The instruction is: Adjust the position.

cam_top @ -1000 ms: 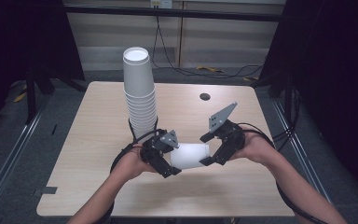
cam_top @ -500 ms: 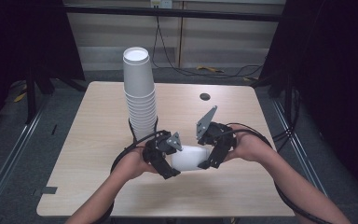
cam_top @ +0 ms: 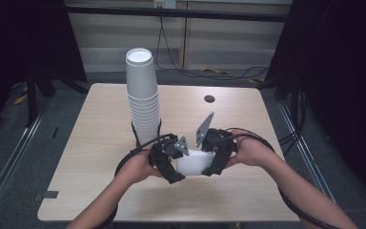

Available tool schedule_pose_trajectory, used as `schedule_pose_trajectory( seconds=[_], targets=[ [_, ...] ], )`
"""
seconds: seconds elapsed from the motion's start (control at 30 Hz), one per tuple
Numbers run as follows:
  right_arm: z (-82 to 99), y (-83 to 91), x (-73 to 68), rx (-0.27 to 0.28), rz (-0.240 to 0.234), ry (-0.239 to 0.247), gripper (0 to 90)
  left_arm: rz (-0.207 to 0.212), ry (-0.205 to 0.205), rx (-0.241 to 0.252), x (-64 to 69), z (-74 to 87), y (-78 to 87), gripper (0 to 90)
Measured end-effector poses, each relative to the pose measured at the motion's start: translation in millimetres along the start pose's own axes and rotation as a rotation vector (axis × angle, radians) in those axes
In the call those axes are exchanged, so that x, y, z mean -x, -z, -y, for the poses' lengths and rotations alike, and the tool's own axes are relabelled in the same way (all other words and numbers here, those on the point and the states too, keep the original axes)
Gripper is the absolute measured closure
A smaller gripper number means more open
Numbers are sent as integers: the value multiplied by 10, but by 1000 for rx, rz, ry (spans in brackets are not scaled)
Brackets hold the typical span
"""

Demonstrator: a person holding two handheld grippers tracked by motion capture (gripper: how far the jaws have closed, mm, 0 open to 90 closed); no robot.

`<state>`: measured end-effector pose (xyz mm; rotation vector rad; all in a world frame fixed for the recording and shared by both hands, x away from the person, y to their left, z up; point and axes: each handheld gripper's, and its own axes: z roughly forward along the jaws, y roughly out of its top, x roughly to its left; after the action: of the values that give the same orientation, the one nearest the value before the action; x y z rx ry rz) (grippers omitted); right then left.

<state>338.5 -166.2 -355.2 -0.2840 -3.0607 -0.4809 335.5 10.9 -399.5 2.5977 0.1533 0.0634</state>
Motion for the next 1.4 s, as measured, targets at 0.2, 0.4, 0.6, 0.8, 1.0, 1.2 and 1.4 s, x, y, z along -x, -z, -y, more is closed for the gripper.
schedule_pose_trajectory(
  seconds=[0.2,0.4,0.6,0.8,1.0,1.2,1.4],
  targets=[
    [4,-63,3,-14,-3,-1,165,1,-32,-27,-4,-33,-4,164],
    [-1,-112,3,-26,-9,-8,167,-5,-35,-30,2,-56,8,163],
    [-10,-180,-6,-43,-22,-9,182,-11,-19,-26,28,-68,-11,162],
    [-9,-224,3,-33,-25,-3,196,-7,-63,-73,-1,-82,12,162],
    [-12,-218,0,-24,-19,-2,240,-17,-63,-75,-7,-82,7,160],
    [8,-215,-19,0,1,-15,252,-30,-142,-78,-66,-69,61,130],
    [51,-183,-9,30,-7,12,254,20,-11,23,-32,-13,20,120]
  ],
)
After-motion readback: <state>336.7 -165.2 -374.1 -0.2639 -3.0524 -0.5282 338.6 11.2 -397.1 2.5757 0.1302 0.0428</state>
